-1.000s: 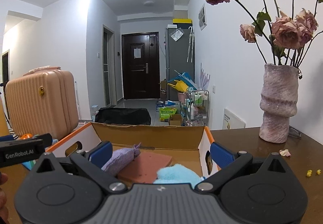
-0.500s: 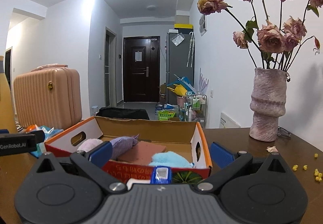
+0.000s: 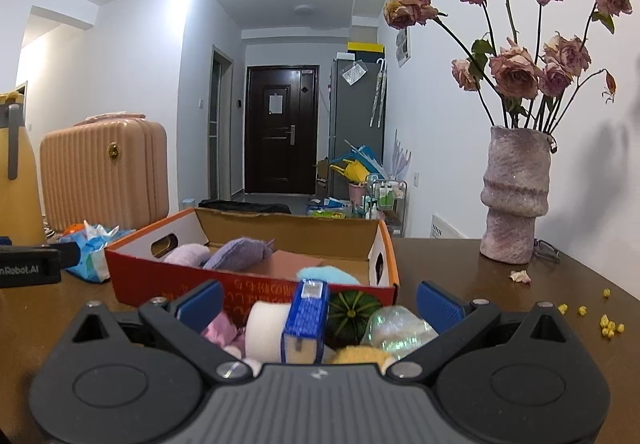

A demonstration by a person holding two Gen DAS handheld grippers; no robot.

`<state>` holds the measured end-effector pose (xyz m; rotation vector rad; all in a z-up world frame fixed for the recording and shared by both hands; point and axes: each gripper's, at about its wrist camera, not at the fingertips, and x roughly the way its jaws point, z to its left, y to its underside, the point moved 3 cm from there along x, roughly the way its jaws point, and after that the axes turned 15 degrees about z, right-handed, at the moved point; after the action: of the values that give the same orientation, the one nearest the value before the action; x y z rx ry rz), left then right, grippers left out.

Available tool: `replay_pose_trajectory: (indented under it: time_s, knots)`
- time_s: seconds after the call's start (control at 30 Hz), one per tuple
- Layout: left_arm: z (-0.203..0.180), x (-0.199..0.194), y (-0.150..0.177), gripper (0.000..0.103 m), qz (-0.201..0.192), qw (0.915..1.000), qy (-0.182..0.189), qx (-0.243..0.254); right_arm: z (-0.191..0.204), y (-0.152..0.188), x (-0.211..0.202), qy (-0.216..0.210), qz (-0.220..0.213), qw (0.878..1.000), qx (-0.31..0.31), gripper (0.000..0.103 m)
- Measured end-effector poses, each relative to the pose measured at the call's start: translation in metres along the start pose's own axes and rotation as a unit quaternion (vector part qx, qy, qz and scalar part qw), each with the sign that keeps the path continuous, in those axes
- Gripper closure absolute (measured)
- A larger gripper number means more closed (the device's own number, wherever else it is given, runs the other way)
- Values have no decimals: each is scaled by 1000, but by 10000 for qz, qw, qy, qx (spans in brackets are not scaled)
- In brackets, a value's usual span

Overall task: Organize soft objects
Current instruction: 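Move both open tools back toward the remaining soft items, then grasp the yellow-and-white plush toy with the right tool and lift it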

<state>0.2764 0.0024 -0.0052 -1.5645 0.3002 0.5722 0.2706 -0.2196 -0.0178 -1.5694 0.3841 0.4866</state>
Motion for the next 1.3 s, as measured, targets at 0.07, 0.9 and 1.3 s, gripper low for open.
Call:
replay_pose_trajectory:
  time_s: [0.07,0.9,1.3]
  knots:
    - [0,-4,4,0,29,10000,23,29,-1,5,-3,-9,45,10000,0,0]
    - [3,-49,38,0,141,9991,291,258,-20,34,-33,-97,259,9995,173,0]
    - [1,-47,38,0,251,9983,442,275,-18,39,-23,-104,574,9982,136,0]
